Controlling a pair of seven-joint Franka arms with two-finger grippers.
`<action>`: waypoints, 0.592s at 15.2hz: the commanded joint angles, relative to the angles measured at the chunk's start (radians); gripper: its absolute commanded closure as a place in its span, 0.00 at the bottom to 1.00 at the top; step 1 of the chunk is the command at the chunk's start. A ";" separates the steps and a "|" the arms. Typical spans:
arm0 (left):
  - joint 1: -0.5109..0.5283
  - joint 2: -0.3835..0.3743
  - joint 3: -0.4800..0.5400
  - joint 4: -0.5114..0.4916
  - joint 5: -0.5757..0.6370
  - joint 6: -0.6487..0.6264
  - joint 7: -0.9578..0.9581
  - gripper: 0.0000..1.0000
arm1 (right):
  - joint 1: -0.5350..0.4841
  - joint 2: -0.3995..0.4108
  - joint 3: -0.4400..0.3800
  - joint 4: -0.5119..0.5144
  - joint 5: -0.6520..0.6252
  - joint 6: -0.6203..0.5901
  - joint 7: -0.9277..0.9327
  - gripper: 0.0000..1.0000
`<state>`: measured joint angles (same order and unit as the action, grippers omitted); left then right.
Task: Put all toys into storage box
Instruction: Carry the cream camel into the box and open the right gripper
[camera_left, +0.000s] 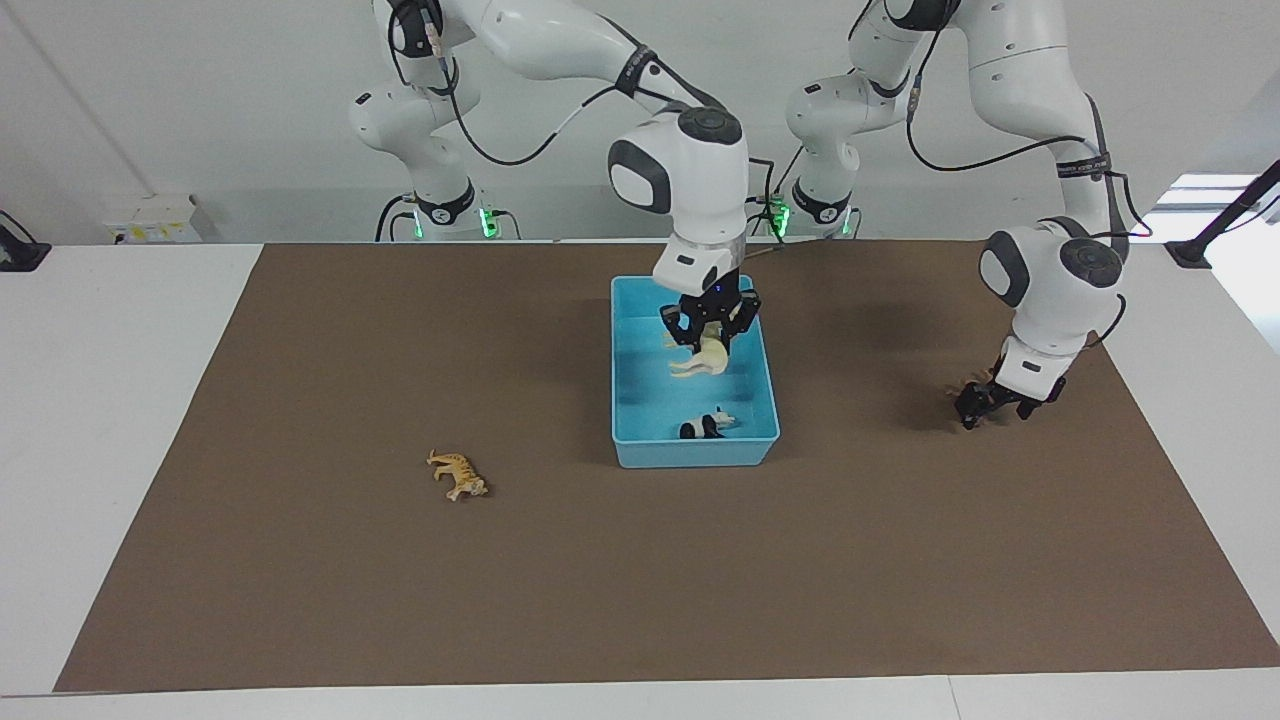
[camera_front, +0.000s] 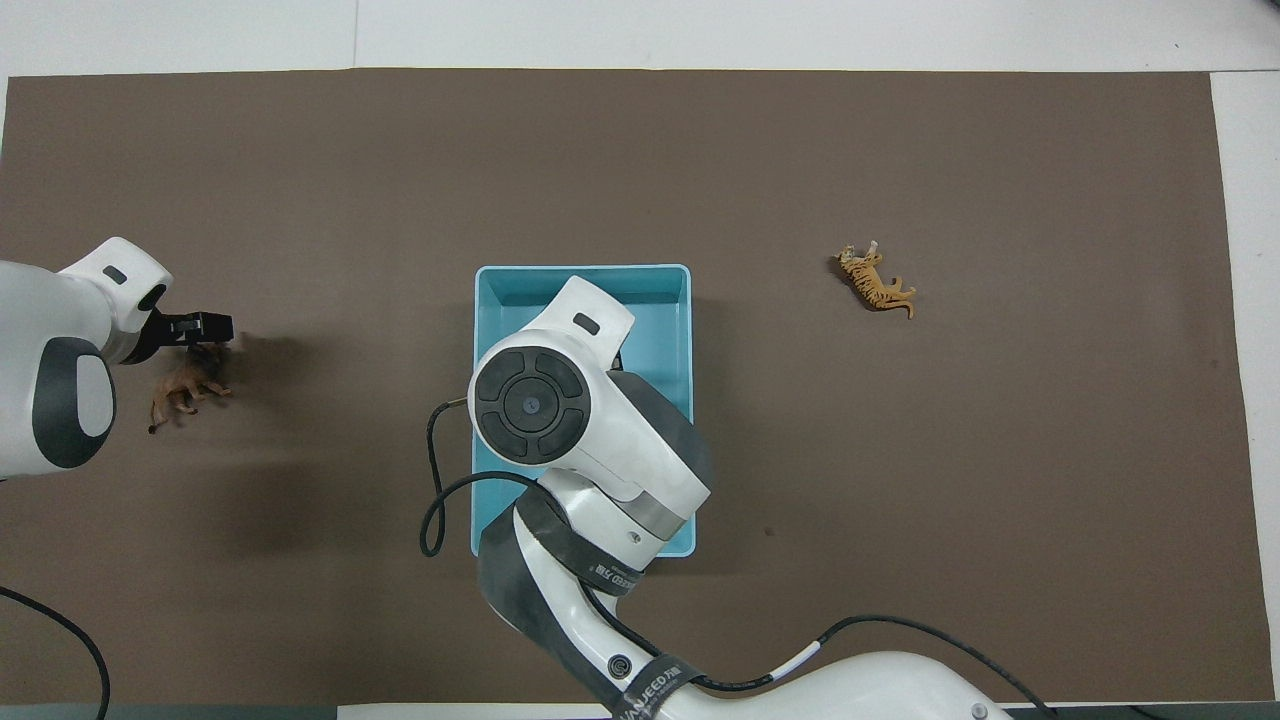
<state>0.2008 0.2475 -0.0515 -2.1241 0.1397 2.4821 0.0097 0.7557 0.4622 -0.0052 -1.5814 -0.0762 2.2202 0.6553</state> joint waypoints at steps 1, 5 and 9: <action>-0.003 0.006 0.001 -0.028 0.020 0.037 0.006 0.05 | -0.009 -0.034 -0.001 -0.003 -0.013 -0.033 0.079 0.00; -0.006 0.003 0.001 -0.043 0.021 0.035 0.006 0.30 | -0.064 -0.045 -0.013 0.081 -0.008 -0.186 0.083 0.00; -0.003 0.003 0.001 -0.034 0.020 0.024 -0.005 0.80 | -0.283 -0.069 -0.009 0.066 -0.007 -0.180 -0.182 0.00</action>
<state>0.1996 0.2512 -0.0605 -2.1437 0.1401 2.4868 0.0124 0.5890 0.3955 -0.0298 -1.5026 -0.0776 2.0401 0.6296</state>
